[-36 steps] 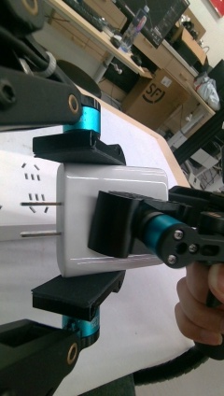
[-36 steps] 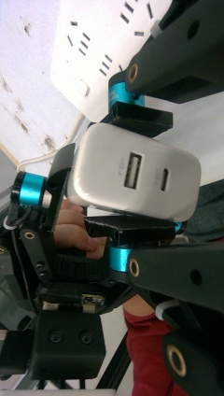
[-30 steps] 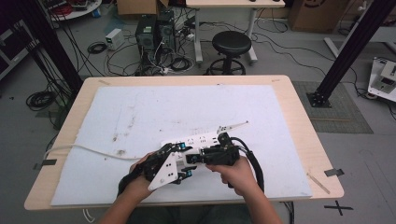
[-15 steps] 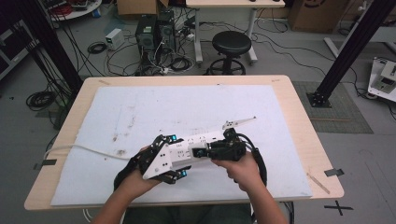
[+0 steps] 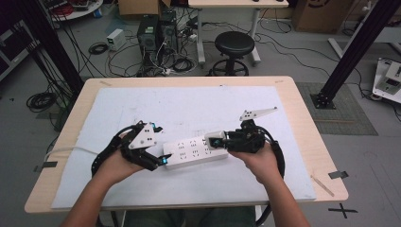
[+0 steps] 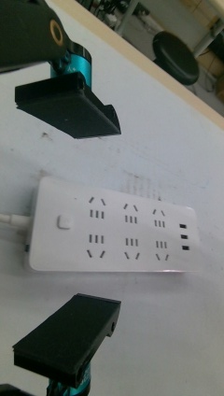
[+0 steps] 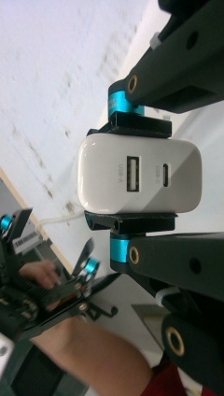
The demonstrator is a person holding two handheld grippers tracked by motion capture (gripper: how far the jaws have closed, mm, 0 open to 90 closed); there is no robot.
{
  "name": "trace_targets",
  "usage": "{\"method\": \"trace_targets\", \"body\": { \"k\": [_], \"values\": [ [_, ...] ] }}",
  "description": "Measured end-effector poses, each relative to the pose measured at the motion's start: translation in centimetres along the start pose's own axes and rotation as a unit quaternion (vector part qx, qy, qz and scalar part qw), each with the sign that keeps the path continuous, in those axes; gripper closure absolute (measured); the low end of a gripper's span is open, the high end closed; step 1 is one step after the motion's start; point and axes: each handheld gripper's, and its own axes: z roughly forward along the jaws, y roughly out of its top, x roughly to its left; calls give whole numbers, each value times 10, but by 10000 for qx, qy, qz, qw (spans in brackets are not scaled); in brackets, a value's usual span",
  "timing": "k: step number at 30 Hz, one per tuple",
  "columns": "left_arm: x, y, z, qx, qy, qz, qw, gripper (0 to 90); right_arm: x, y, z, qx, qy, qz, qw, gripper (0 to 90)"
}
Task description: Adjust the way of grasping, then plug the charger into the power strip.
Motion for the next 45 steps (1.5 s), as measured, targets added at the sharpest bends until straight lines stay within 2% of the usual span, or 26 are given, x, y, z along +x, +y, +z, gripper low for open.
{"method": "trace_targets", "body": {
  "k": [1, 2, 3, 5, 7, 8, 10, 13, 14, 16, 21, 24, 32, 33, 34, 36, 37, 38, 39, 41, 42, 44, 45],
  "values": [
    [5, 0, -2, 99, -95, -46, 9999, 139, -1, 1, -2, -14, -36, -8, 10000, 634],
    [5, 0, -2, 99, -95, -46, 9999, 133, -1, 1, -2, -14, -36, -8, 10000, 634],
    [16, 1, -5, 244, -282, -127, 9992, 132, -8, 5, -9, -33, -145, -8, 9999, 633],
    [25, 0, -6, 295, -298, -204, 9989, 132, -10, 7, -13, 0, -247, -32, 9997, 633],
    [25, 0, -6, 295, -298, -204, 9989, 131, -11, 9, -14, 9, -298, -53, 9995, 633],
    [32, -2, -6, 321, -239, -259, 9989, 131, -11, 9, -14, 9, -298, -53, 9995, 633],
    [38, -4, -4, 403, -259, -290, 9984, 132, -13, 14, -20, 99, -457, -121, 9988, 633],
    [41, -6, -3, 435, -283, -316, 9982, 132, -14, 16, -21, 133, -473, -128, 9987, 633],
    [47, -10, -2, 506, -294, -342, 9977, 132, -14, 16, -21, 133, -473, -128, 9987, 633],
    [53, -12, 0, 544, -309, -428, 9971, 132, -18, 24, -23, 254, -615, -228, 9975, 633],
    [59, -13, 0, 577, -291, -473, 9968, 132, -22, 31, -26, 306, -649, -256, 9971, 633],
    [64, -16, -4, 592, -278, -573, 9962, 132, -24, 39, -29, 439, -723, -346, 9958, 633],
    [68, -18, -13, 650, -240, -566, 9960, 132, -33, 49, -29, 711, -852, -530, 9924, 633],
    [69, -20, -18, 699, -172, -612, 9955, 132, -33, 49, -29, 711, -852, -530, 9924, 633],
    [70, -21, -20, 719, -157, -598, 9955, 132, -37, 57, -28, 880, -907, -651, 9898, 633],
    [70, -23, -21, 735, -128, -615, 9953, 132, -37, 60, -27, 943, -890, -708, 9890, 633],
    [71, -26, -25, 793, -93, -656, 9946, 132, -37, 68, -25, 1091, -888, -858, 9863, 633],
    [71, -26, -25, 793, -93, -656, 9946, 132, -37, 68, -25, 1091, -888, -858, 9863, 633],
    [72, -28, -26, 834, -81, -647, 9944, 132, -35, 74, -23, 1224, -890, -1020, 9832, 633],
    [72, -29, -28, 859, -51, -645, 9942, 132, -35, 74, -23, 1224, -890, -1020, 9832, 633],
    [72, -32, -30, 930, -29, -657, 9935, 132, -34, 81, -17, 1425, -828, -1211, 9789, 633],
    [73, -34, -30, 971, -21, -656, 9931, 132, -34, 85, -12, 1653, -818, -1341, 9736, 633],
    [73, -34, -30, 971, -21, -656, 9931, 132, -34, 85, -12, 1653, -818, -1341, 9736, 633]
  ]
}}
